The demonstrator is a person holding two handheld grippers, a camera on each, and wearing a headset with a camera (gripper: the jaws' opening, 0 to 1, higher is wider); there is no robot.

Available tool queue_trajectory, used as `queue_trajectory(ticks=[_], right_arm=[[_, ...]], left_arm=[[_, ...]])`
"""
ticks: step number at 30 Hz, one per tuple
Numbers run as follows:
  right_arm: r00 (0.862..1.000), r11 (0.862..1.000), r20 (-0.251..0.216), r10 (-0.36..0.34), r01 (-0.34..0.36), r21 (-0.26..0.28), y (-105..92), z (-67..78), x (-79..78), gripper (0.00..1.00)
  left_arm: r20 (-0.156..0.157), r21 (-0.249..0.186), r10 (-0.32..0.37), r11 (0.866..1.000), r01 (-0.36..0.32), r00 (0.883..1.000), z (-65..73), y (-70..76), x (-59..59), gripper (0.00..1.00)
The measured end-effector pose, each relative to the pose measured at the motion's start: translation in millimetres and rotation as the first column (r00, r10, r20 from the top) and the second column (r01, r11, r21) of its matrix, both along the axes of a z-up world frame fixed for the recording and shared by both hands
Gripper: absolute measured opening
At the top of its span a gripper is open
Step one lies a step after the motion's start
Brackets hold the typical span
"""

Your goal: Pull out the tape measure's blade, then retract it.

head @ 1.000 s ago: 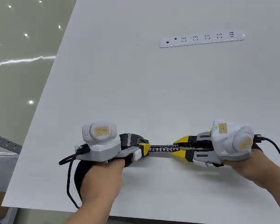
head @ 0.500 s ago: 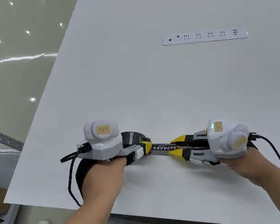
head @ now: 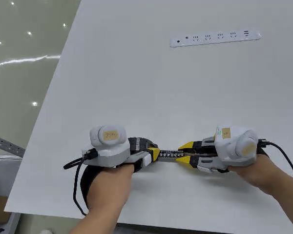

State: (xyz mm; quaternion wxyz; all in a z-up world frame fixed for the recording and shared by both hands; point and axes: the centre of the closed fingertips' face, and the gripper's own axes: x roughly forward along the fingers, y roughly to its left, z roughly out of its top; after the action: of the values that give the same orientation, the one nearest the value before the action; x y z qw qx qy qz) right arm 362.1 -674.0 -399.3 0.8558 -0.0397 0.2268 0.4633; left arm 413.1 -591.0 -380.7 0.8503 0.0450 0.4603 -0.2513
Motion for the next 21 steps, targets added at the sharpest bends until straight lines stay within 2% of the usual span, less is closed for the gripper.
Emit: queue_trajectory(ticks=[3, 10, 13, 21], right_arm=[[1.000, 1.000, 0.005, -0.006, 0.006, -0.012, 0.3, -1.9, -0.6, 0.12], [1.000, 1.000, 0.020, -0.019, 0.020, -0.018, -1.0, -1.4, 1.4, 0.13], [0.999, 0.999, 0.040, -0.004, 0.006, -0.037, 8.6, -1.7, 4.2, 0.13], [0.999, 1.000, 0.043, 0.000, 0.001, -0.019, 22.4, -1.6, 13.7, 0.12]], left_arm=[[0.008, 0.027, -0.009, 1.000, 0.009, 1.000, -0.6, -1.8, 1.1, 0.58], [0.005, 0.039, 0.000, 0.999, 0.000, 1.000, -1.1, -0.6, 0.6, 0.57], [-0.001, 0.041, 0.000, 0.999, 0.000, 1.000, -0.9, 0.2, 0.9, 0.57], [-0.006, 0.035, 0.003, 0.999, -0.003, 1.000, -0.9, 0.5, 1.1, 0.57]])
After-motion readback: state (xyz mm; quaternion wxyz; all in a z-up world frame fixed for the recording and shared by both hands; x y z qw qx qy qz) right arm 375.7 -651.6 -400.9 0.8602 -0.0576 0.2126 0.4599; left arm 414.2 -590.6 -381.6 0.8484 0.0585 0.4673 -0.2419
